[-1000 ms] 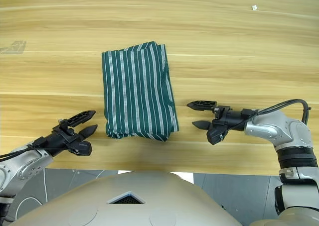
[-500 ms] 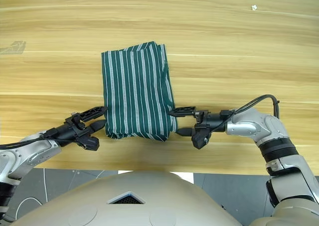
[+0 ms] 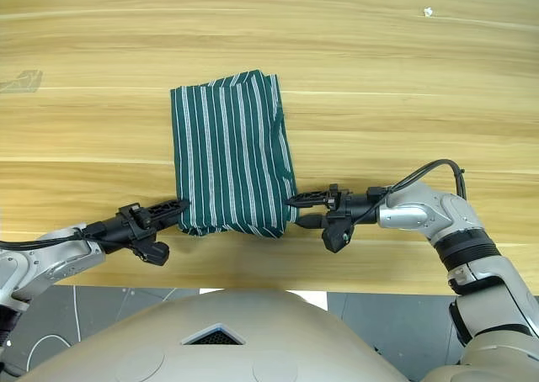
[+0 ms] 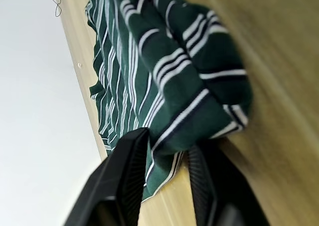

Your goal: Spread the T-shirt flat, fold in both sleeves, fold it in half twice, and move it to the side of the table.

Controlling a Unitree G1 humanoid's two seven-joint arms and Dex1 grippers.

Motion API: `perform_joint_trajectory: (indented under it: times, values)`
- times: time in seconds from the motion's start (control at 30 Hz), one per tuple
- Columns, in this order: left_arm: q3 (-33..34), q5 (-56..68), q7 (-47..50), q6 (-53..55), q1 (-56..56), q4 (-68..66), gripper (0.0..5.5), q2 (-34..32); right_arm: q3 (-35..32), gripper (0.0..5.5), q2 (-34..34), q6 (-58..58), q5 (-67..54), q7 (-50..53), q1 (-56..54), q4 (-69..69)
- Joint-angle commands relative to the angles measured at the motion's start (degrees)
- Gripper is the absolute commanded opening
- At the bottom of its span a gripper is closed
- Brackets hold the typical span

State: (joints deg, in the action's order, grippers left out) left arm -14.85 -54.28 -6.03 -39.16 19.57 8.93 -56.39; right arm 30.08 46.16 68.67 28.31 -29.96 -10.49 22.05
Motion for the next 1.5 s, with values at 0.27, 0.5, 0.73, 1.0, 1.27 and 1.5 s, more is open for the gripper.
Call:
perform_joint_trajectory:
  times: [0.27, 0.5, 0.73, 1.0, 1.27, 1.5]
  values:
    - [-5.96, -5.14, -3.30, -0.24, 0.50, -3.83, 0.09, -1.16, 2.65, 0.66, -1.40, -3.61, 1.59, -2.60, -1.02, 2.24]
    - [-4.87, 8.47, -8.87, 0.97, 3.56, -1.79, 0.03, -1.35, 2.79, 0.00, -1.27, -5.50, -2.28, -3.69, 0.29, 1.31]
    - [-0.16, 59.08, -31.93, 16.09, 12.38, 11.65, 0.00, -9.23, 2.48, 0.00, 4.40, -30.63, -35.85, -21.33, 5.66, -16.33]
    - [9.92, 77.98, -42.08, 23.14, 16.12, 16.98, 0.00, -10.06, -6.17, 0.00, 16.22, -64.77, -69.32, -37.42, 11.13, -39.58]
    - [16.31, 81.04, -47.45, 25.86, 19.27, 20.19, 0.00, -6.42, -11.14, 0.00, 13.62, -78.54, -68.98, -40.68, 6.51, -44.56]
    - [15.34, 84.37, -50.12, 33.46, 5.91, 15.16, 0.00, -1.04, -7.39, 0.00, 2.14, -79.81, -57.11, -43.91, -7.12, -28.83]
